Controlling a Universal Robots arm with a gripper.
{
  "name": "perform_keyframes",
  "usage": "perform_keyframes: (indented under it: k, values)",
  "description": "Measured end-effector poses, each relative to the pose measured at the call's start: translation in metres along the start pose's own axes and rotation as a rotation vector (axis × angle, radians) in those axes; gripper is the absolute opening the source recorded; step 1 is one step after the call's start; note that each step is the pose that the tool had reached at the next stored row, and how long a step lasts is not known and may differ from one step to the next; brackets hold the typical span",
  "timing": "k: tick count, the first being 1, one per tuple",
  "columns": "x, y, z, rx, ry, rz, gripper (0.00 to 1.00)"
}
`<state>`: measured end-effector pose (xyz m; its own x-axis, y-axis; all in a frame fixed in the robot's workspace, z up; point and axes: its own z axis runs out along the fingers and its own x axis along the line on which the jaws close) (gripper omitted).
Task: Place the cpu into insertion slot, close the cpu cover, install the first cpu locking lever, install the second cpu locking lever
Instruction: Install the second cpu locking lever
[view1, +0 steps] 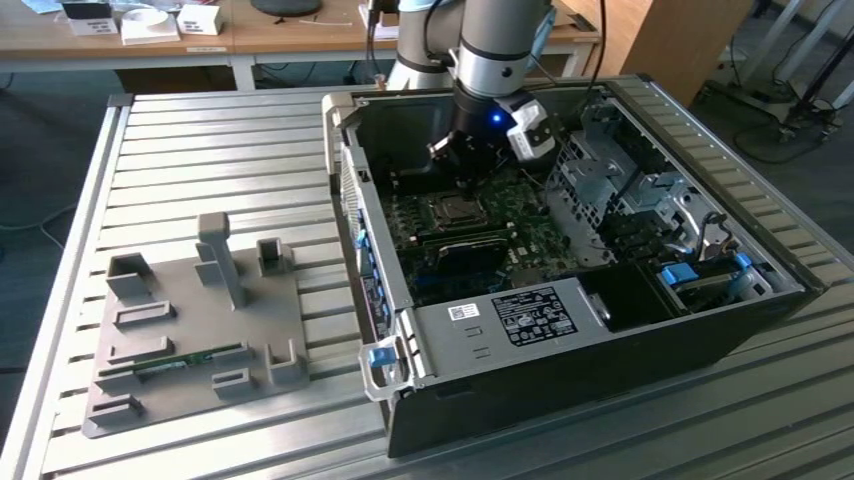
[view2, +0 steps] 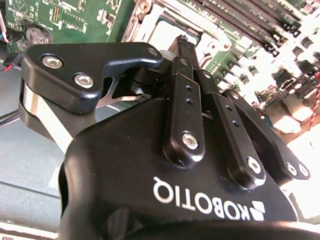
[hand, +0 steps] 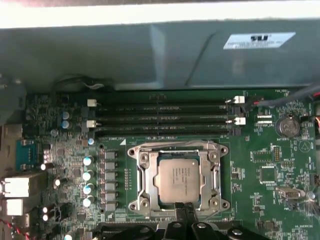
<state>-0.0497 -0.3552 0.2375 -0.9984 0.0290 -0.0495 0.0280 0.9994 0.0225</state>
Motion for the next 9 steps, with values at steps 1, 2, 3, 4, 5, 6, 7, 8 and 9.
perform_keyframes:
  k: [1,2,3,4,5,6,7,8,9]
  values:
    - [0.0,-0.0013,0.0,-0.0001,-0.0001,0.0,0.11]
    - [-0.0001,-0.0024,0.0,-0.0001,0.0,0.0,0.11]
    - [-0.0001,-0.0037,-0.0001,-0.0001,0.0,0.0,0.11]
    - [-0.0001,-0.0049,-0.0001,-0.0001,-0.0001,0.0,0.11]
    - [-0.0002,-0.0058,-0.0001,-0.0002,-0.0001,0.0,0.11]
    - [-0.0002,-0.0064,-0.0001,-0.0002,-0.0001,0.0,0.11]
    - [-0.0002,-0.0065,-0.0001,-0.0002,-0.0001,0.0,0.11]
    - [-0.0002,-0.0066,-0.0001,-0.0001,-0.0001,0.0,0.11]
    - [-0.0002,-0.0066,-0.0001,-0.0001,-0.0001,0.0,0.11]
